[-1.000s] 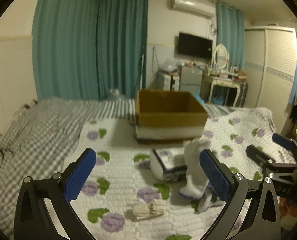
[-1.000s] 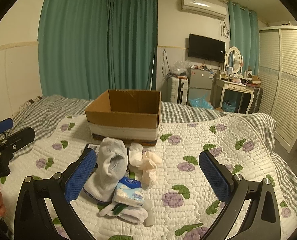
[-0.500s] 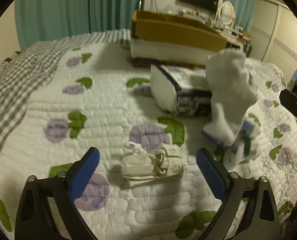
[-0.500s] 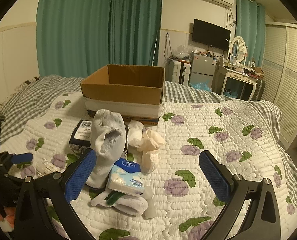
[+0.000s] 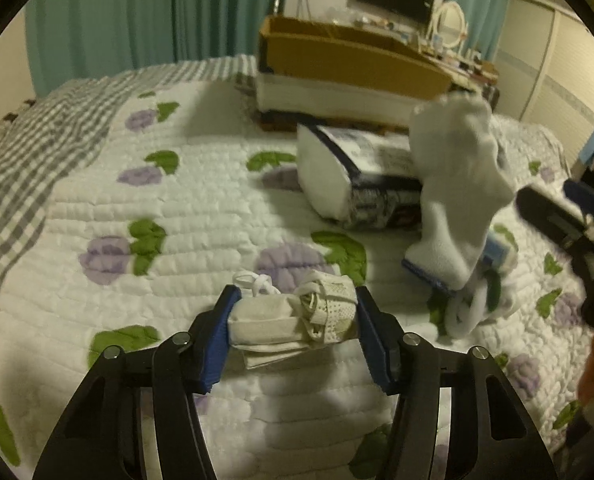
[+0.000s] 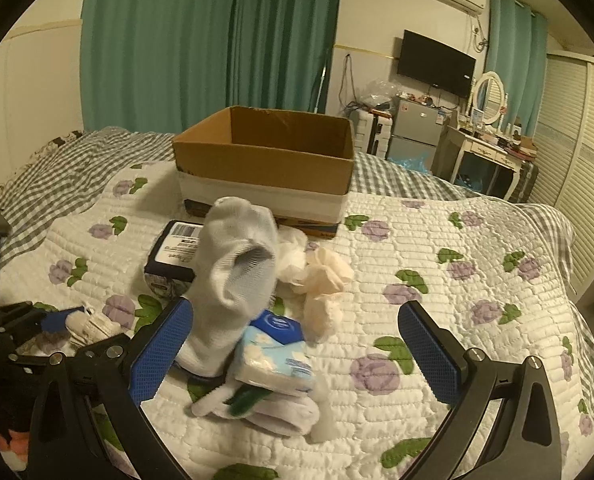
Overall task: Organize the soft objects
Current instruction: 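Grasp the folded white cloth with the left gripper while the right gripper grasps the white sock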
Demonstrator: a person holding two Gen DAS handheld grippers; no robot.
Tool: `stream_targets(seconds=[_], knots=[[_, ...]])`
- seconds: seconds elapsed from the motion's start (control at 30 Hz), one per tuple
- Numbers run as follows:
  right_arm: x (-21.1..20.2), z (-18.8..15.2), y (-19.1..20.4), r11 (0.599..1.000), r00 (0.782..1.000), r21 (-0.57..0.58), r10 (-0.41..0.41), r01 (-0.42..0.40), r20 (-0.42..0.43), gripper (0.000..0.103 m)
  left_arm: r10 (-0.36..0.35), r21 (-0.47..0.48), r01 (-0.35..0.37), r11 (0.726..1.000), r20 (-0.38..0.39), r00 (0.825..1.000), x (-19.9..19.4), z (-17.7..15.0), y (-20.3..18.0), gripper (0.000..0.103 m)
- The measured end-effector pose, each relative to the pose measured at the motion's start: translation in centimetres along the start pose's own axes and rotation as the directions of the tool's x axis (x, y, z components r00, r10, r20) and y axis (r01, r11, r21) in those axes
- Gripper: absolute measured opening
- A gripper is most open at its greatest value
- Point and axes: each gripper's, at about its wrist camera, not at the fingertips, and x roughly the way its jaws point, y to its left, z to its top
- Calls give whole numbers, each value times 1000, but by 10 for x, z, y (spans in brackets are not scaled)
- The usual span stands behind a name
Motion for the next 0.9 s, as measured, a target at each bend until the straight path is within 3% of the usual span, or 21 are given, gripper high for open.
stream_targets(seconds=[0.3,0.4,0.53,0.67,0.9], knots=[[37,13,28,997,997,-13,76,-76,-35,101,31,-48,-27,998,70,997,-17,15,24,56],[50,14,35,994,992,-12,105,-106,-68,92,31,-54,-28,998,68,997,-15,16,28,56],[55,12,39,996,993,-14,90,-91,-75,53,33,-59,-29,998,57,998,-12,19,32,56],[48,14,35,993,991,8,122,-122,-59,44,28,-67,-26,997,43,999,-10,21,34,56],[20,18,31,989,989,8,146,-146,-26,41,43,-41,-40,998,79,996,-31,25,24,56]])
